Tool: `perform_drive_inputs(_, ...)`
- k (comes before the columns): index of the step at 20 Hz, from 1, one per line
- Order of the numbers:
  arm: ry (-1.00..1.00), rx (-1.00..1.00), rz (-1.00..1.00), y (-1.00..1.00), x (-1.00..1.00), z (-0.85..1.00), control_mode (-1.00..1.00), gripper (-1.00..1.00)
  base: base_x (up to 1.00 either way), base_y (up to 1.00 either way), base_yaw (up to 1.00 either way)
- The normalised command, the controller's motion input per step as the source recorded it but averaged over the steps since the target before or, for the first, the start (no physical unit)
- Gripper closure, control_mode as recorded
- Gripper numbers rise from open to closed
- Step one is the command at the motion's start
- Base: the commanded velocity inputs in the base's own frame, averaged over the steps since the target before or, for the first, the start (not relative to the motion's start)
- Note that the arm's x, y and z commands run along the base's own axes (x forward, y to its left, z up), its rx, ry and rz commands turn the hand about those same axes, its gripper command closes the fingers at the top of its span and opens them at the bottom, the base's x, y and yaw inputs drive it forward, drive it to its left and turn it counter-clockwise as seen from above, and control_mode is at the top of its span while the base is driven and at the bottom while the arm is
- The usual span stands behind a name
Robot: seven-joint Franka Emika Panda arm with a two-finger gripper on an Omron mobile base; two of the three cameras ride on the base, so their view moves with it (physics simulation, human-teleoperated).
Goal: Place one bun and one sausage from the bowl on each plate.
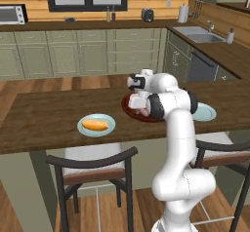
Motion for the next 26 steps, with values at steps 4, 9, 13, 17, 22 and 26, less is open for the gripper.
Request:
perform_drive_inputs(4,-0.50,0.09,0.07,-0.11,-0.52,0.31,-1.00,1.00,0.00,0.00,0.00)
perform_drive_inputs(9,-0.68,-0.02,0.12,0.04,-0.38,1.00,-1.00,1.00,0.00,0.00,0.00)
perform_drive_inputs(13,-0.71,-0.02,0.26,0.70,-0.18,0.73,-1.00,1.00,0.00,0.00,0.00)
perform_drive_inputs(17,-0.04,-0.19,0.35,1.00,-0.34,0.56,-1.00,1.00,0.00,0.00,0.00)
perform_drive_inputs(22,0.26,-0.20,0.32,1.00,-0.57,0.44,-1.00,1.00,0.00,0.00,0.00)
perform_drive_inputs(26,0.14,-0.07,0.26,1.00,-0.10,0.04,-1.00,1.00,0.00,0.00,0.00)
